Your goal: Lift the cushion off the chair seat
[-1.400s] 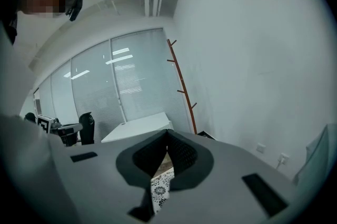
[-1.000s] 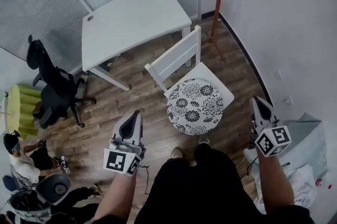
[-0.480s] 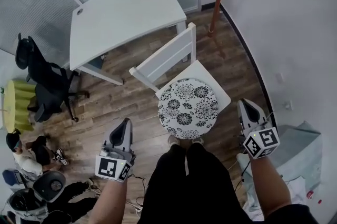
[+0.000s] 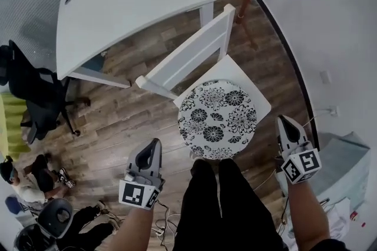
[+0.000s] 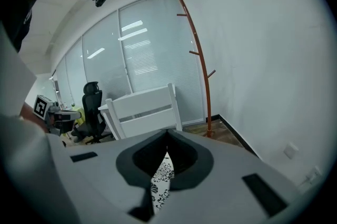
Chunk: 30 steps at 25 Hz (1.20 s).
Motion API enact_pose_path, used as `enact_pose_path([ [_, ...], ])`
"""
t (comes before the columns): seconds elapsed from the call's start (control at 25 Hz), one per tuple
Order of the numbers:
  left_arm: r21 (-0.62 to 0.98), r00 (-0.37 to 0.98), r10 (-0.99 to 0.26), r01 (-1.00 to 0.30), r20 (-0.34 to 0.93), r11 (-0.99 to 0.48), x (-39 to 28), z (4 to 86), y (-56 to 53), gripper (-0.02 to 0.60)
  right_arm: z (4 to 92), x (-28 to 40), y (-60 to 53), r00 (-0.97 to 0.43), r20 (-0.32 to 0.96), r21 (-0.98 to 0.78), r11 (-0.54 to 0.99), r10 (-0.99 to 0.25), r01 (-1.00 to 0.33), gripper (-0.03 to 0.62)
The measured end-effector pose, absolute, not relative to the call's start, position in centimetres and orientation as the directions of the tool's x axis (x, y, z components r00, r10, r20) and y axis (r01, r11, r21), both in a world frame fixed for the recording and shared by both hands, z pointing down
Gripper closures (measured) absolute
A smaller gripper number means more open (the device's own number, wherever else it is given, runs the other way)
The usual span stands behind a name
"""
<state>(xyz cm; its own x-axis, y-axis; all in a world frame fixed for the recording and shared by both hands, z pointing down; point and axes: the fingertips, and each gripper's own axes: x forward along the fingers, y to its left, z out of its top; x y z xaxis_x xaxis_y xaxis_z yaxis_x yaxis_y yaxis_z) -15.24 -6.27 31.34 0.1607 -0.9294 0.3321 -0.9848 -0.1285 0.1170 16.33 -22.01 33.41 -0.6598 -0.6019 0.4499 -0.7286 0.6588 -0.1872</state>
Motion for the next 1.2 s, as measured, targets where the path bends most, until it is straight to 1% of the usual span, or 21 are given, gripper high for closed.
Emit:
enact_pose_path([
  [0.2, 0.121, 0.157, -0.908, -0.986, 0.389, -0.118, -15.5, 38.9, -6.3, 0.578, 39.6, 15.7, -22.4, -0.636, 0.488, -0.181, 0.643, -0.598, -0.744, 0.586],
  [0.48, 0.138, 0.187, -0.88, -0.981, 0.436, -0.14, -15.0, 46.2, -6.2, 0.578, 47.3, 14.6, -22.6, -0.618, 0.528, -0.176, 0.637, -0.582, -0.751, 0.586],
  [0.68, 0.188, 0.261, -0.834, -0.963, 0.487, -0.191, -13.9, 52.5, -6.7, 0.578, 52.7, 15.4, -23.0, -0.61, 0.575, -0.161, 0.655, -0.546, -0.738, 0.586],
  [0.8, 0.201, 0.283, -0.818, -0.957, 0.5, -0.208, -13.3, 54.7, -7.0, 0.578, 55.3, 16.6, -23.3, -0.585, 0.601, -0.139, 0.65, -0.544, -0.747, 0.586],
  [1.04, 0.214, 0.247, -0.824, -0.964, 0.51, -0.157, -11.5, 57.9, -5.9, 0.578, 59.2, 17.7, -22.3, -0.575, 0.626, -0.146, 0.646, -0.526, -0.749, 0.586],
  [1.2, 0.225, 0.196, -0.831, -0.97, 0.52, -0.088, -12.1, 59.8, -5.4, 0.577, 62.0, 18.6, -22.2, -0.558, 0.649, -0.147, 0.634, -0.518, -0.759, 0.586],
])
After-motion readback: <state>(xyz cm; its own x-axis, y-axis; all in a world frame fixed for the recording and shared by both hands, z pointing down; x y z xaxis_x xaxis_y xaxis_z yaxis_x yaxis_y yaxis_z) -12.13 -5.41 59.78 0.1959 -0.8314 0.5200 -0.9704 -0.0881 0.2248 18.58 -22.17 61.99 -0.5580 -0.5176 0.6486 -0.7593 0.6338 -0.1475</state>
